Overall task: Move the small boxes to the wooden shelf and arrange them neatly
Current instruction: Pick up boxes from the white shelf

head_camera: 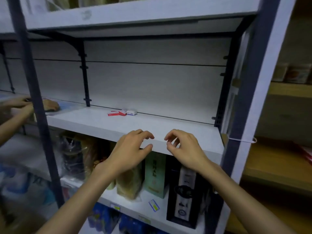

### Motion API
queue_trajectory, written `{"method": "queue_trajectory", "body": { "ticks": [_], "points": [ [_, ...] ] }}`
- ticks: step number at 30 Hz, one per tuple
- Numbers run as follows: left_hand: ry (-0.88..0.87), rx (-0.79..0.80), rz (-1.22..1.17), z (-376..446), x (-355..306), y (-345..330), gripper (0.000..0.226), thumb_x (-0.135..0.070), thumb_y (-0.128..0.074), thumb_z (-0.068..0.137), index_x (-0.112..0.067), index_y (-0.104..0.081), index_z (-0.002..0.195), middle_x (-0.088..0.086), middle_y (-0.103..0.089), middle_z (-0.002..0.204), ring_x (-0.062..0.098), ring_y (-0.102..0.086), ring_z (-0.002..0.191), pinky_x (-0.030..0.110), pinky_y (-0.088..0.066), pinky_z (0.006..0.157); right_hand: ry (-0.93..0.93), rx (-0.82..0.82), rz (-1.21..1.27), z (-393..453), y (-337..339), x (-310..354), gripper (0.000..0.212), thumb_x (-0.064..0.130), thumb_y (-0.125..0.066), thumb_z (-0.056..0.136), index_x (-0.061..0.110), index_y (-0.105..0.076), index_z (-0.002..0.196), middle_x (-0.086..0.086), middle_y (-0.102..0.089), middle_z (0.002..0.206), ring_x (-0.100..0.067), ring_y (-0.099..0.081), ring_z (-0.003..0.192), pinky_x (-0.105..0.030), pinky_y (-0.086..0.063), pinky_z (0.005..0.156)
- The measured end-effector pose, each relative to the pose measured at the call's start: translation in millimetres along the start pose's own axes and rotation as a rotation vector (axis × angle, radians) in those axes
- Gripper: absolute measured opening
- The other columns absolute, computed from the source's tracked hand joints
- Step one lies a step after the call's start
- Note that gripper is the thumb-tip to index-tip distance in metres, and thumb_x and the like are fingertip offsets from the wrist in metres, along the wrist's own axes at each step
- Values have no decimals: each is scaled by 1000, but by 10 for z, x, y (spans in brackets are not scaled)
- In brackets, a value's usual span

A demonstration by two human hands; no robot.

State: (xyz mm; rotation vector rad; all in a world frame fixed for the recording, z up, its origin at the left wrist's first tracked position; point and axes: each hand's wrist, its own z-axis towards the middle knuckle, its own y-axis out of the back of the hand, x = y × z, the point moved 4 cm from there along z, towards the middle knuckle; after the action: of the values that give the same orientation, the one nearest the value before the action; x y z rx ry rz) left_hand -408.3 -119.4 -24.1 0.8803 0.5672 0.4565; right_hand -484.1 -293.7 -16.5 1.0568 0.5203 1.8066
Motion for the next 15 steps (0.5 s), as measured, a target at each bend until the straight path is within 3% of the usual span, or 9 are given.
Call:
{"method": "queue_trajectory", "body": {
  "ticks": [8,15],
  "points": [
    [20,45,16,292,1056,184,35,-48,-50,96,-36,-55,128,-11,-60,126,10,-56,112,39,-50,96,-74,18,-123,830,-725,309,14,24,-59,90,28,-65,102,13,-66,97,-8,-60,82,-25,-48,74],
    [19,87,65,690,1985,213,29,-41,-53,96,-32,-62,122,-8,-61,121,14,-56,111,38,-46,93,-135,35,-177,1540,-1244,289,20,27,-58,86,29,-64,104,12,-67,99,-13,-60,85,-35,-52,79]
  ]
}}
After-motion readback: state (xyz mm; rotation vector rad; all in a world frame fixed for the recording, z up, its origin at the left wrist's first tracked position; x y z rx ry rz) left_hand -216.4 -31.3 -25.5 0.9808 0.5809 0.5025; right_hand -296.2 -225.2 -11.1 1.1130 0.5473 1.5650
